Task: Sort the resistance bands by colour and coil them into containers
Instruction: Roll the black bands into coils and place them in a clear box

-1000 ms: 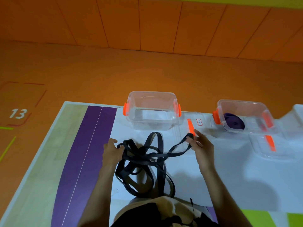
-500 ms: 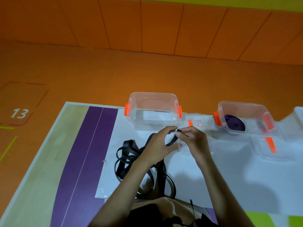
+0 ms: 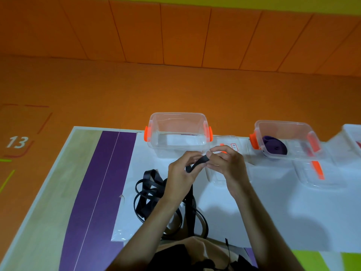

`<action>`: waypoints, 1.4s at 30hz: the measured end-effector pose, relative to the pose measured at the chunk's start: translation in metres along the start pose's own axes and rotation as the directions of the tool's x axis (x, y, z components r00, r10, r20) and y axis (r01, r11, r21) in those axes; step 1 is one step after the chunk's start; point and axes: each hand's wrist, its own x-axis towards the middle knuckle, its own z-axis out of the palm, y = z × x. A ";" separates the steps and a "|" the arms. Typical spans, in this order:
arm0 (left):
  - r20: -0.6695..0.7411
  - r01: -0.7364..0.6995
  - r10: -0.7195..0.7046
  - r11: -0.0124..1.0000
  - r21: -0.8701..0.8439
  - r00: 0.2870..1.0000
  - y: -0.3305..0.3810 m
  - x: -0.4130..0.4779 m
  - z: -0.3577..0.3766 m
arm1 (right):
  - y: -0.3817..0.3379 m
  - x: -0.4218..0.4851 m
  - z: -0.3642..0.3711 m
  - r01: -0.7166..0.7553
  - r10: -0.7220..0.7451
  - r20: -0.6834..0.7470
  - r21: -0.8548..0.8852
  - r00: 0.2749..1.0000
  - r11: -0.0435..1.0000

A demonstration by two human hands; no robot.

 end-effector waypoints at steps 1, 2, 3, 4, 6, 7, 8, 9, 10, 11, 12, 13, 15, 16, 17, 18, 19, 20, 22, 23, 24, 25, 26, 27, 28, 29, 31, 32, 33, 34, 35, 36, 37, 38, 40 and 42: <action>-0.019 -0.029 0.029 1.000 0.009 0.999 0.000 0.001 0.000 | -0.001 -0.001 0.000 -0.004 0.004 0.001 0.016 1.000 1.000; -0.043 -0.054 0.055 0.998 0.019 0.998 0.001 0.001 -0.001 | -0.002 -0.001 0.001 -0.014 0.014 0.008 0.029 1.000 0.999; -0.067 -0.072 0.074 0.997 0.027 0.995 0.001 0.002 -0.002 | -0.003 -0.001 0.001 -0.037 0.036 0.021 0.049 0.999 0.998; -0.088 -0.079 0.081 0.996 0.028 0.993 0.003 0.003 -0.002 | -0.003 -0.001 0.002 -0.079 0.076 0.040 0.088 0.996 0.993; -0.111 -0.059 0.058 0.998 -0.003 0.992 0.007 0.005 -0.003 | -0.002 -0.002 0.003 -0.218 0.196 0.116 0.219 0.974 0.951; -0.117 -0.047 0.044 0.999 -0.026 0.992 0.010 0.005 -0.003 | -0.002 -0.002 0.004 -0.288 0.250 0.163 0.284 0.954 0.914; -0.122 -0.039 0.033 0.998 -0.047 0.992 0.012 0.006 -0.002 | -0.001 -0.003 0.005 -0.343 0.290 0.200 0.332 0.936 0.878; -0.128 -0.028 0.020 0.998 -0.065 0.992 0.013 0.006 -0.001 | 0.000 -0.003 0.006 -0.382 0.316 0.227 0.370 0.921 0.847; -0.133 -0.012 0.001 0.996 -0.084 0.991 0.013 0.006 -0.001 | 0.001 -0.003 0.008 -0.404 0.330 0.243 0.406 0.912 0.820; -0.137 0.008 -0.023 0.994 -0.106 0.990 0.013 0.006 -0.001 | 0.002 -0.002 0.009 -0.415 0.335 0.251 0.443 0.908 0.795; -0.138 0.028 -0.046 0.991 -0.131 0.989 0.012 0.007 -0.001 | 0.003 -0.002 0.010 -0.415 0.333 0.251 0.473 0.909 0.777; -0.136 0.043 -0.064 0.988 -0.151 0.989 0.011 0.007 -0.001 | 0.004 -0.001 0.011 -0.411 0.329 0.247 0.492 0.911 0.768; -0.124 0.060 -0.083 0.983 -0.175 0.989 0.010 0.007 -0.003 | 0.004 0.001 0.013 -0.404 0.330 0.234 0.516 0.915 0.755; -0.112 0.062 -0.084 0.981 -0.181 0.990 0.010 0.007 -0.003 | 0.005 0.002 0.013 -0.405 0.337 0.225 0.535 0.914 0.741; -0.098 0.064 -0.084 0.980 -0.188 0.992 0.010 0.008 -0.004 | 0.005 0.003 0.013 -0.407 0.345 0.218 0.557 0.913 0.724; -0.084 0.068 -0.086 0.977 -0.200 0.993 0.011 0.009 -0.005 | 0.005 0.004 0.013 -0.413 0.351 0.221 0.568 0.910 0.712; -0.072 0.072 -0.090 0.972 -0.222 0.993 0.011 0.010 -0.006 | 0.006 0.003 0.014 -0.426 0.357 0.236 0.562 0.904 0.709; -0.065 0.073 -0.092 0.966 -0.249 0.994 0.013 0.011 -0.007 | 0.007 0.003 0.015 -0.444 0.361 0.259 0.545 0.896 0.711; -0.058 0.066 -0.087 0.954 -0.292 0.995 0.015 0.014 -0.009 | 0.008 0.001 0.017 -0.486 0.373 0.313 0.520 0.874 0.702; -0.052 0.063 -0.083 0.949 -0.308 0.995 0.015 0.015 -0.010 | 0.008 0.000 0.017 -0.505 0.377 0.339 0.523 0.862 0.686; -0.045 0.063 -0.082 0.943 -0.327 0.996 0.017 0.015 -0.011 | 0.008 -0.001 0.018 -0.523 0.377 0.364 0.534 0.851 0.664; -0.041 0.065 -0.084 0.936 -0.347 0.996 0.018 0.016 -0.012 | 0.008 -0.002 0.019 -0.539 0.374 0.390 0.548 0.841 0.640; -0.044 0.067 -0.089 0.930 -0.362 0.995 0.019 0.016 -0.012 | 0.007 -0.002 0.019 -0.551 0.371 0.409 0.561 0.833 0.618; -0.055 0.065 -0.092 0.926 -0.373 0.994 0.021 0.016 -0.012 | 0.007 -0.002 0.020 -0.560 0.372 0.421 0.569 0.828 0.602; -0.071 0.057 -0.090 0.924 -0.378 0.993 0.021 0.016 -0.011 | 0.006 -0.003 0.021 -0.564 0.374 0.423 0.576 0.825 0.592; -0.089 0.045 -0.085 0.923 -0.382 0.992 0.022 0.016 -0.010 | 0.005 -0.003 0.022 -0.566 0.381 0.418 0.583 0.824 0.583; -0.108 0.027 -0.074 0.923 -0.385 0.991 0.021 0.015 -0.009 | 0.003 -0.003 0.024 -0.567 0.399 0.403 0.608 0.823 0.556; -0.110 0.021 -0.066 0.927 -0.375 0.992 0.019 0.016 -0.010 | 0.002 -0.002 0.025 -0.566 0.406 0.396 0.620 0.824 0.543; -0.109 0.010 -0.052 0.935 -0.355 0.993 0.018 0.017 -0.012 | 0.001 -0.002 0.025 -0.564 0.412 0.389 0.630 0.824 0.534; -0.105 -0.003 -0.033 0.943 -0.334 0.994 0.017 0.018 -0.014 | 0.000 -0.002 0.026 -0.564 0.418 0.383 0.636 0.823 0.527; -0.099 -0.014 -0.019 0.947 -0.320 0.995 0.016 0.019 -0.016 | 0.000 -0.002 0.026 -0.566 0.425 0.381 0.638 0.821 0.523; -0.093 -0.014 -0.016 0.948 -0.317 0.996 0.016 0.019 -0.018 | 0.000 -0.003 0.026 -0.570 0.429 0.383 0.636 0.818 0.519; -0.090 -0.007 -0.024 0.947 -0.320 0.996 0.017 0.020 -0.019 | 0.001 -0.003 0.027 -0.576 0.431 0.389 0.631 0.814 0.519; -0.092 0.003 -0.035 0.946 -0.325 0.995 0.018 0.021 -0.020 | 0.001 -0.004 0.027 -0.581 0.428 0.397 0.622 0.812 0.525; -0.109 0.007 -0.047 0.940 -0.340 0.993 0.020 0.022 -0.019 | 0.001 -0.005 0.029 -0.581 0.408 0.413 0.588 0.814 0.564; -0.136 -0.003 -0.050 0.931 -0.366 0.989 0.022 0.021 -0.017 | 0.000 -0.005 0.030 -0.568 0.385 0.420 0.566 0.822 0.597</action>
